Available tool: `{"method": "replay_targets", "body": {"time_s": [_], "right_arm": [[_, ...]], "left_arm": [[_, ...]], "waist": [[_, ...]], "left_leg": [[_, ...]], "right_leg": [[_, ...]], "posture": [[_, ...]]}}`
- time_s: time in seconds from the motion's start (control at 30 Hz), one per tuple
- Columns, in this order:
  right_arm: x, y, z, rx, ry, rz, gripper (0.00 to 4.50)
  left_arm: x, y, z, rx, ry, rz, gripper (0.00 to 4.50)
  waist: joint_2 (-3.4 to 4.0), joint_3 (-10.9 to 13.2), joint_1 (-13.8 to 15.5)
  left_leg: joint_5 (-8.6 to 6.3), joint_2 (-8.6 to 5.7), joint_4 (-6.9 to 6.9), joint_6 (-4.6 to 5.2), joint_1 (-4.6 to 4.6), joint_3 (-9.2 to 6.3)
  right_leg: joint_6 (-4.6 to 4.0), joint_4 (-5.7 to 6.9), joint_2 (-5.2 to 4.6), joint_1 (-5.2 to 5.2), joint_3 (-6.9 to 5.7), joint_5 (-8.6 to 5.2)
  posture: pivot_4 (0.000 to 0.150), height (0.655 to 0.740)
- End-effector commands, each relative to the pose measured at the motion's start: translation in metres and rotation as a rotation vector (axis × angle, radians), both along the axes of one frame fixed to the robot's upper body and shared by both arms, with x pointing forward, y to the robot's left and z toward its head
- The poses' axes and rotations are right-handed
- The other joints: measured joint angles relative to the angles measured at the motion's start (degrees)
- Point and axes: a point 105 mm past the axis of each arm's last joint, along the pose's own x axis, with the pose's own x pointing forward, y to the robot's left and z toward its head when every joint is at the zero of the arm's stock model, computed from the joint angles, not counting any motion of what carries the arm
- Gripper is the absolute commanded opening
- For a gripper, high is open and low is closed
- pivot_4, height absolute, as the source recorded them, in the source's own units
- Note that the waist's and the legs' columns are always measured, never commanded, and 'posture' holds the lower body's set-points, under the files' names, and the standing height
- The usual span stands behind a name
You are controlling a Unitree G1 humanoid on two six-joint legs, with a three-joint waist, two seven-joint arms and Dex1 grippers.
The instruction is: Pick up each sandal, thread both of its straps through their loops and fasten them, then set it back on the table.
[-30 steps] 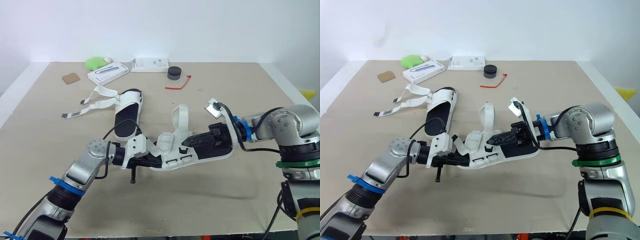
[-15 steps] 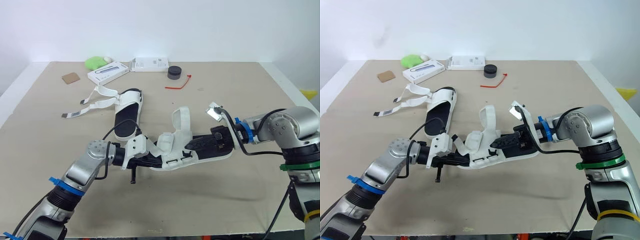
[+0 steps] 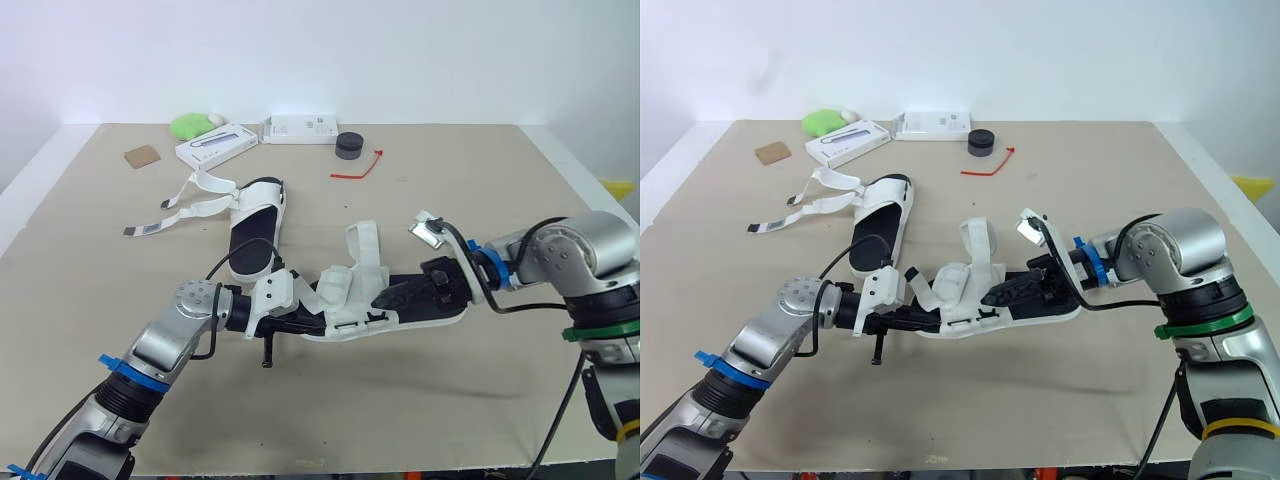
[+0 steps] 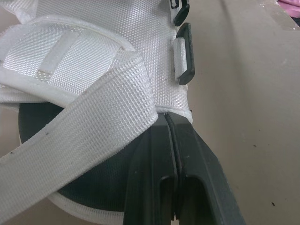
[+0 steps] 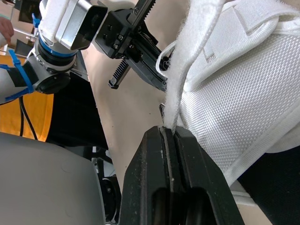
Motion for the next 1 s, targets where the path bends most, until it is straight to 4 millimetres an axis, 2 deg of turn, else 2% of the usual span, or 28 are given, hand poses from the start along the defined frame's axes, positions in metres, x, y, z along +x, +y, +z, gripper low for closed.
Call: {"method": "replay_targets", "body": {"time_s": [0.03, 0.23, 1.0], "right_arm": [[0.003, -0.001, -0.004, -0.034, 0.007, -0.006, 0.06], [0.005, 0.003, 0.009, -0.007, 0.010, 0.011, 0.06], [0.001, 0.006, 0.012, 0.017, 0.039, 0.012, 0.06]], "left_arm": [[-0.006, -0.003, -0.006, 0.012, 0.021, -0.018, 0.00], [-0.006, -0.002, -0.006, 0.015, 0.021, -0.015, 0.00], [-0.004, -0.002, -0.008, 0.021, 0.018, -0.012, 0.00]], "waist": [[0.00, 0.0, 0.0], [0.01, 0.0, 0.1], [0.01, 0.0, 0.2]], "left_leg": [[0.00, 0.00, 0.00, 0.00, 0.00, 0.00], [0.00, 0.00, 0.01, 0.00, 0.00, 0.01], [0.00, -0.01, 0.01, -0.01, -0.02, -0.01]], "right_leg": [[0.00, 0.00, 0.00, 0.00, 0.00, 0.00], [-0.01, 0.01, -0.01, 0.00, 0.00, 0.00], [-0.03, 0.02, -0.05, -0.02, -0.04, 0.02]], "posture": [[0.150, 0.7400], [0.150, 0.7400], [0.150, 0.7400]]}}
